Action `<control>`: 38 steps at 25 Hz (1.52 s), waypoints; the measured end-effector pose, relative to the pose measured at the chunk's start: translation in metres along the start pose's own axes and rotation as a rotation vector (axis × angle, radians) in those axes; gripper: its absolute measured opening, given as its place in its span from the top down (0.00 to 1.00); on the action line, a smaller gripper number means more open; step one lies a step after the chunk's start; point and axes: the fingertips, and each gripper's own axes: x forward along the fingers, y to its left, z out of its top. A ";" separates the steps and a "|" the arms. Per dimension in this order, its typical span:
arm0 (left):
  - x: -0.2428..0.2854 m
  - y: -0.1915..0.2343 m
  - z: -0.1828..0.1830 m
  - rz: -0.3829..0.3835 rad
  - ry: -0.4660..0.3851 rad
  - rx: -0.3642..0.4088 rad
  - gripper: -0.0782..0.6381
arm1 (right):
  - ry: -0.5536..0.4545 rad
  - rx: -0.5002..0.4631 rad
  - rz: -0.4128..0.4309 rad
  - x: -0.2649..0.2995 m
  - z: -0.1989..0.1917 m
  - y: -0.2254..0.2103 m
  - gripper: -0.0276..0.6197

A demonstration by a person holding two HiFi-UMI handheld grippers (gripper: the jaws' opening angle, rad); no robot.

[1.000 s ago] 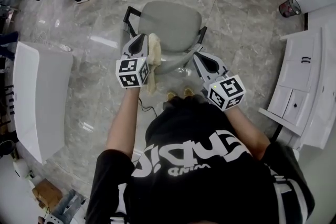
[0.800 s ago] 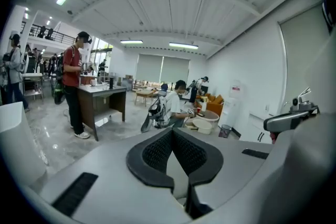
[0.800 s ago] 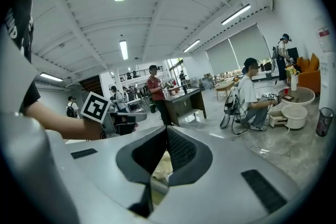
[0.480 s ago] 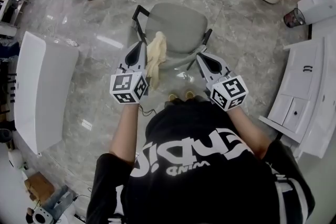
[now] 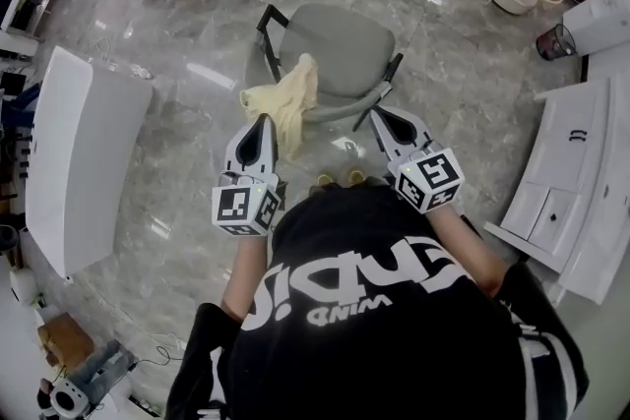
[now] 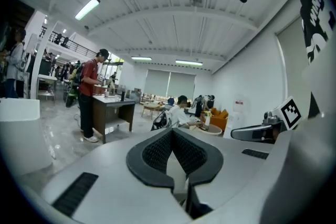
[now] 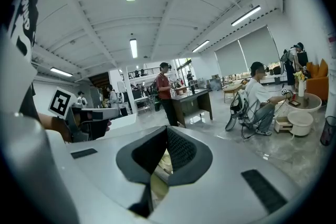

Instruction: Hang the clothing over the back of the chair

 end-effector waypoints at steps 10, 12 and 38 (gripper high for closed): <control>-0.018 -0.007 -0.008 0.021 0.001 0.045 0.87 | -0.032 -0.018 -0.021 -0.006 0.005 0.003 0.94; -0.019 -0.008 -0.008 0.020 0.002 0.049 0.87 | -0.033 -0.020 -0.021 -0.008 0.004 0.005 0.94; -0.022 -0.017 -0.007 -0.012 0.016 0.039 0.87 | 0.014 -0.146 0.178 -0.015 0.003 0.044 0.94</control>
